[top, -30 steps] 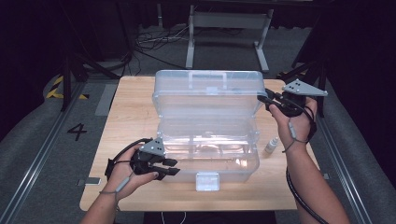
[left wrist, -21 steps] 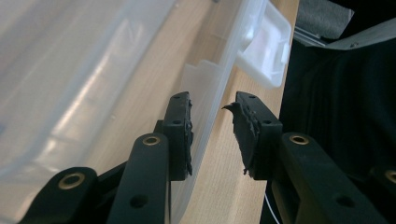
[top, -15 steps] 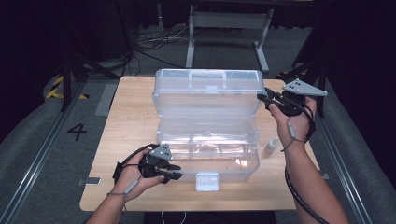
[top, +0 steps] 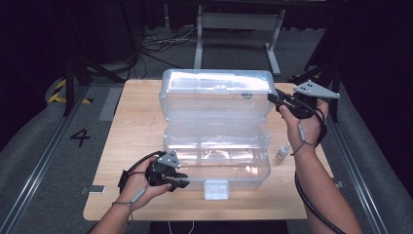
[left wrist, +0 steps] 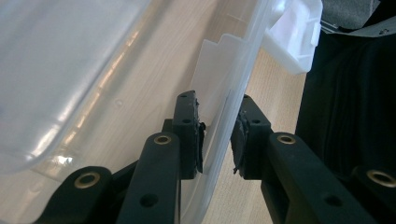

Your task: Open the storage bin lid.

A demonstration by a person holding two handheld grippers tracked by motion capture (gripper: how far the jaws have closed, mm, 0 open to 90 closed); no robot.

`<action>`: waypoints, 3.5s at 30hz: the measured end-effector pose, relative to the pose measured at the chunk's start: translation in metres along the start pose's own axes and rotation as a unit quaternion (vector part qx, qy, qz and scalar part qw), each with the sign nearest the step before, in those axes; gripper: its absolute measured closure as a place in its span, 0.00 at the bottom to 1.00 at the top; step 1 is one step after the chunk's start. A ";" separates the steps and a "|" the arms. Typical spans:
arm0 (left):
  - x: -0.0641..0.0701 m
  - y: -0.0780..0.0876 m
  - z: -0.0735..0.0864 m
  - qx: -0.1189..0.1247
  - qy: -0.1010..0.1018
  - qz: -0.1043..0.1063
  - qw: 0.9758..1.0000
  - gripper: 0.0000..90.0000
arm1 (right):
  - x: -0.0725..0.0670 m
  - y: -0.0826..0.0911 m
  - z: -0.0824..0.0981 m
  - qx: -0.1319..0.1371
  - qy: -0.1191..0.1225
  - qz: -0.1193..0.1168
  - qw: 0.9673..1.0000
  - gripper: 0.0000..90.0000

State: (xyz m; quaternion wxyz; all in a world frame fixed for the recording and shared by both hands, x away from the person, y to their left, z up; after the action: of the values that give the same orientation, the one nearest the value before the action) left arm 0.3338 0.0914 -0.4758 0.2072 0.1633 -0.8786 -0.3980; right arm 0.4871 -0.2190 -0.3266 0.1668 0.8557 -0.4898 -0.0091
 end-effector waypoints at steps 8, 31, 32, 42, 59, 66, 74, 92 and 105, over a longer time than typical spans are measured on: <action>0.000 0.000 0.000 0.003 0.001 0.000 1.000 0.82 | 0.002 -0.005 -0.001 0.008 -0.005 0.009 1.000 0.84; -0.002 0.000 0.003 0.001 0.006 -0.008 1.000 0.82 | 0.013 -0.023 -0.008 0.023 -0.006 0.049 0.999 0.96; -0.002 0.000 0.003 0.001 0.006 -0.009 1.000 0.82 | 0.014 -0.023 -0.008 0.024 -0.007 0.049 0.999 0.96; -0.002 0.000 0.002 -0.001 0.007 -0.007 1.000 0.82 | 0.018 -0.032 -0.008 0.027 -0.017 0.052 0.998 0.96; -0.002 -0.001 0.002 -0.003 0.010 -0.009 1.000 0.82 | 0.026 -0.048 -0.007 0.028 -0.031 0.051 0.998 0.96; -0.002 0.000 0.002 -0.004 0.012 -0.009 1.000 0.82 | 0.030 -0.056 -0.006 0.028 -0.038 0.040 0.998 0.96; -0.002 0.000 0.002 -0.005 0.015 -0.009 1.000 0.82 | 0.034 -0.064 -0.004 0.028 -0.044 0.036 0.998 0.96; -0.002 0.000 0.002 -0.005 0.012 -0.007 1.000 0.82 | 0.041 -0.081 0.000 0.017 -0.045 0.040 0.998 0.96; -0.002 0.000 0.002 -0.006 0.011 -0.005 1.000 0.82 | 0.046 -0.093 0.005 0.012 -0.047 0.037 0.998 0.95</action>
State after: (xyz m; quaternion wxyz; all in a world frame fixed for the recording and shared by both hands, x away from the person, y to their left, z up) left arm 0.3350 0.0934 -0.4777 0.2152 0.1710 -0.8731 -0.4027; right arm 0.5876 -0.2156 -0.3518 0.1336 0.8373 -0.5289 -0.0369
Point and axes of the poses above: each handheld gripper's, and its own axes: y roughly backward along the jaws, z roughly out of its underside, x roughly to its right, the point moved 7 cm from there along -y, roughly forward along the jaws, and after that the axes turned 6 degrees about y, right-handed, at the moved point
